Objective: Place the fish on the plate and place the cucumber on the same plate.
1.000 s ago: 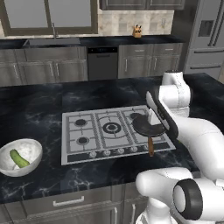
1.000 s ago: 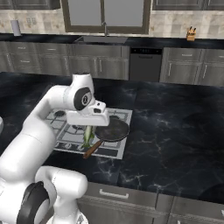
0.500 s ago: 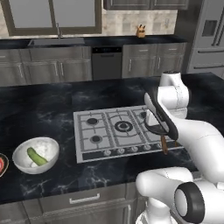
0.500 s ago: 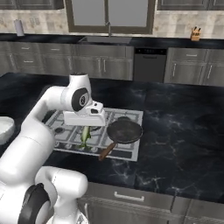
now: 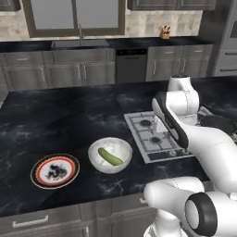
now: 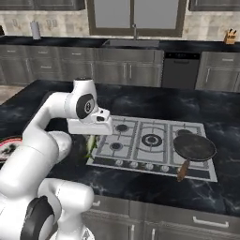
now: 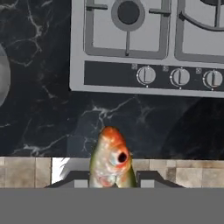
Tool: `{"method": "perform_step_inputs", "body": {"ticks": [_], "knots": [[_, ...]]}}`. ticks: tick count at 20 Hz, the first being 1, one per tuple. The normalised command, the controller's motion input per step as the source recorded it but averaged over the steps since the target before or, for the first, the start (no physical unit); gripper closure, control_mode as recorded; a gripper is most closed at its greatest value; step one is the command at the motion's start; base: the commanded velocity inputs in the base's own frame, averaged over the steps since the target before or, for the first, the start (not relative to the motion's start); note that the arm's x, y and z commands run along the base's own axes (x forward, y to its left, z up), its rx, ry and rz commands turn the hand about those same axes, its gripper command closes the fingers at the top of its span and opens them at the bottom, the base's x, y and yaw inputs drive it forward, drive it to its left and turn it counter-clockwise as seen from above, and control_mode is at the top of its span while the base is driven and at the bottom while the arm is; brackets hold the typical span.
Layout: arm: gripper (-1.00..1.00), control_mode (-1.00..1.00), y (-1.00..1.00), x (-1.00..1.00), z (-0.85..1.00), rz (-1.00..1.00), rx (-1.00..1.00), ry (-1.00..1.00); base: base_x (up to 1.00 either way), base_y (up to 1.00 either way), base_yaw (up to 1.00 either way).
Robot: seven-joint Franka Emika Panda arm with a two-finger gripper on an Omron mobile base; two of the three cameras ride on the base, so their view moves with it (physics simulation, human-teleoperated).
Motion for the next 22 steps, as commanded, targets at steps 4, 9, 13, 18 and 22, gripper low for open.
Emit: {"method": "perform_step_inputs", "body": {"ticks": [4, 9, 13, 18, 22], "knots": [[1.00, 1.00, 0.00, 0.00, 0.00, 0.00, 0.00, 0.00, 0.00, 1.00, -0.03], [1.00, 1.00, 0.00, 0.00, 0.00, 0.00, 0.00, 0.00, 0.01, 0.98, -0.04], [1.00, 1.00, 0.00, 0.00, 0.00, 0.00, 0.00, 0.00, 0.08, 0.96, -0.02], [1.00, 1.00, 0.00, 0.00, 0.00, 0.00, 0.00, 0.00, 0.21, 0.92, -0.01], [1.00, -1.00, 0.35, 0.37, -0.11, 0.01, 0.01, -0.05, 0.00, 0.00, 0.00]]}}
